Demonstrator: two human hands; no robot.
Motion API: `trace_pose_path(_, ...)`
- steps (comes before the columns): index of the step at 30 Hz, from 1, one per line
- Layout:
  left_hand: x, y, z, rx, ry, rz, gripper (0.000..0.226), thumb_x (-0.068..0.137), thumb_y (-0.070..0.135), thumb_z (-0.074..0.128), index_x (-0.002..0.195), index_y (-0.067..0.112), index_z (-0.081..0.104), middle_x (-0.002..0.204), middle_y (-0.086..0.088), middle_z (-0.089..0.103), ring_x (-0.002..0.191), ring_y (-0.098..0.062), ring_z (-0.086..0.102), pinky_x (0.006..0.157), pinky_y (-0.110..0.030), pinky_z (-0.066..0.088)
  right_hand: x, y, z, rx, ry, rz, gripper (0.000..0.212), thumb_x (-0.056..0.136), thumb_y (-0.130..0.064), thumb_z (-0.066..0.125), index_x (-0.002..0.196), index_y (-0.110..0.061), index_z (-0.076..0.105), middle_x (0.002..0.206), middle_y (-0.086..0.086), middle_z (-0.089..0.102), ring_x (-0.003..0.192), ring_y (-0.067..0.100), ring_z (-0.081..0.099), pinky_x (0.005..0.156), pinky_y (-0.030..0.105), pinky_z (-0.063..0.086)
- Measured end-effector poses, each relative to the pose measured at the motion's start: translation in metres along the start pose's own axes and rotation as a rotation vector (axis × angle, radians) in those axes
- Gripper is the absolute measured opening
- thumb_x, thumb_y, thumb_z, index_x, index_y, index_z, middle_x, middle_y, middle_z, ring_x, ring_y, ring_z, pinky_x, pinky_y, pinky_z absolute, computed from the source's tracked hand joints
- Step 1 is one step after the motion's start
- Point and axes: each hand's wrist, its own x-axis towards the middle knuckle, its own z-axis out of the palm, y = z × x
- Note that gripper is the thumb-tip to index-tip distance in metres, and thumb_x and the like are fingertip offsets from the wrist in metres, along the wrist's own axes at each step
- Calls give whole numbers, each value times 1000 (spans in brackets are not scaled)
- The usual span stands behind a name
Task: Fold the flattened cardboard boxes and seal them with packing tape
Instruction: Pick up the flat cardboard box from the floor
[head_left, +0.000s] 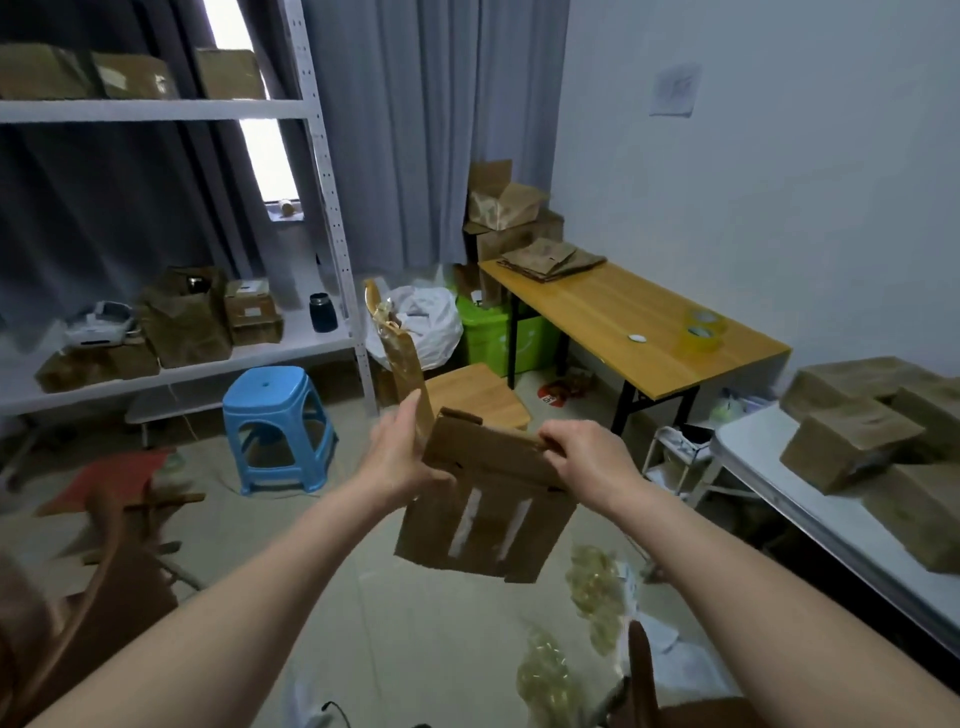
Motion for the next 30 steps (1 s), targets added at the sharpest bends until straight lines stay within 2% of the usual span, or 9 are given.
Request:
trace_pose_path(5, 101, 9, 0, 531, 72, 451, 103, 69, 43, 82, 151, 23, 23, 149, 1, 34, 138, -18, 27, 120, -38, 16, 99, -3, 22, -126, 11, -105, 14, 95, -20, 50, 99, -17, 62, 103, 3, 61, 102, 23, 53, 73, 33, 40)
trace_pose_path(9, 185, 2, -13, 654, -20, 520, 75, 81, 36, 73, 146, 26, 35, 143, 2, 47, 134, -17, 38, 119, -39, 14, 176, -19, 30, -181, 8, -169, 20, 95, -22, 50, 106, -16, 65, 102, 3, 57, 101, 21, 50, 76, 32, 40)
trace_pose_path(12, 241, -1, -21, 617, -38, 514, 38, 88, 22, 65, 124, 30, 58, 117, 2, 64, 114, -20, 57, 93, -34, 41, 225, -19, 35, -196, 36, -153, 21, 95, -24, 51, 106, -17, 66, 99, 2, 55, 97, 20, 49, 71, 28, 34)
trace_pose_path(15, 283, -5, -24, 592, -27, 505, 22, 90, 15, 58, 103, 30, 67, 97, 0, 66, 95, -23, 62, 69, -32, 43, 261, -7, 40, -109, 48, -50, 19, 91, -29, 59, 107, -18, 64, 103, -3, 56, 101, 17, 50, 79, 29, 43)
trace_pose_path(18, 324, -17, -25, 484, -56, 464, 19, 90, 16, 61, 102, 29, 69, 96, 2, 67, 95, -21, 62, 71, -32, 46, 292, 13, 39, 35, 44, 124, 55, 82, -34, 72, 131, -24, 47, 124, -6, 53, 118, 14, 47, 95, 34, 45)
trace_pose_path(21, 366, -25, -27, 253, -152, 327, 7, 83, 29, 73, 90, 27, 70, 86, 5, 66, 89, -19, 62, 76, -34, 51, 321, 43, 38, 221, -54, 303, 77, 75, -33, 79, 139, -23, 39, 133, -3, 50, 123, 16, 46, 99, 34, 43)
trace_pose_path(24, 404, -28, -24, 7, -219, 228, 15, 79, 26, 78, 74, 30, 65, 77, 5, 67, 80, -19, 65, 77, -38, 55, 351, 74, 51, 264, -182, 343, 68, 67, -33, 85, 126, -21, 52, 124, -2, 57, 115, 18, 53, 94, 36, 47)
trace_pose_path(28, 460, -27, -13, -128, -256, 196, 11, 78, 21, 79, 83, 14, 71, 85, -8, 72, 86, -27, 68, 83, -44, 55, 397, 112, 62, 317, -166, 356, 61, 65, -31, 85, 118, -17, 60, 120, 2, 62, 111, 20, 58, 96, 40, 49)
trace_pose_path(30, 489, -19, -6, -175, -285, 196, 16, 79, 20, 78, 87, 8, 71, 89, -12, 72, 87, -29, 68, 86, -46, 54, 422, 130, 57, 309, -192, 344, 42, 69, -29, 84, 104, -14, 67, 109, 2, 67, 100, 18, 62, 90, 39, 51)
